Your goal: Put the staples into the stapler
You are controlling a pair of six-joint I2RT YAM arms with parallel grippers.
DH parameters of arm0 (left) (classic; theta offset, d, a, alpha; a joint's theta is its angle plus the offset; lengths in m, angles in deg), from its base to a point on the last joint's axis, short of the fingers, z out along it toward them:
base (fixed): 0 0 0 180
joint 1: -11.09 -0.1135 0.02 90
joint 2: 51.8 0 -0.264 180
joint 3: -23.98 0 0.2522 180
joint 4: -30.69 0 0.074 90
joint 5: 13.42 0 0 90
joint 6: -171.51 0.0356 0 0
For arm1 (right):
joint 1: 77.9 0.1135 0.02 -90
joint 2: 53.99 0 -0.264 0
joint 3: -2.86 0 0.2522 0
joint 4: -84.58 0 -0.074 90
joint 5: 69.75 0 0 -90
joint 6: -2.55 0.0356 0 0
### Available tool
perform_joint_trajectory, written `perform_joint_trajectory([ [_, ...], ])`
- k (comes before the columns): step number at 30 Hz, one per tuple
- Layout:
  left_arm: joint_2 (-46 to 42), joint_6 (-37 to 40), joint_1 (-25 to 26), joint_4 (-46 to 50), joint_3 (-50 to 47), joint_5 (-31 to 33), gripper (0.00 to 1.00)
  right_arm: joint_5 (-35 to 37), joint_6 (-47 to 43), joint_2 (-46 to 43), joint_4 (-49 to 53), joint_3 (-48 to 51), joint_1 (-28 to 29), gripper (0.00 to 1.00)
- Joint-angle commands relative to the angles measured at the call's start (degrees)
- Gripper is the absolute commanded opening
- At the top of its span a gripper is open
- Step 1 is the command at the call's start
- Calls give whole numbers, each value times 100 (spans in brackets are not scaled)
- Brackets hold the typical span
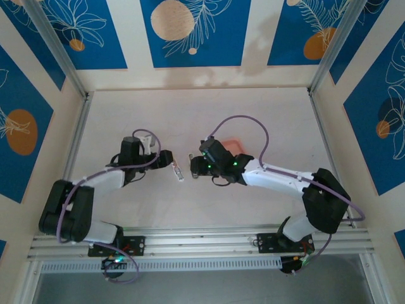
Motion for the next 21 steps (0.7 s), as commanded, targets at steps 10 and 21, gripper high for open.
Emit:
perform_joint_trajectory([
  [10, 1112, 38, 37, -910, 559, -1741, 76, -279, -32, -683, 195, 484, -363, 34],
  [21, 762, 405, 278, -1251, 347, -2316, 76, -373, 6, -919, 83, 789, -468, 34],
])
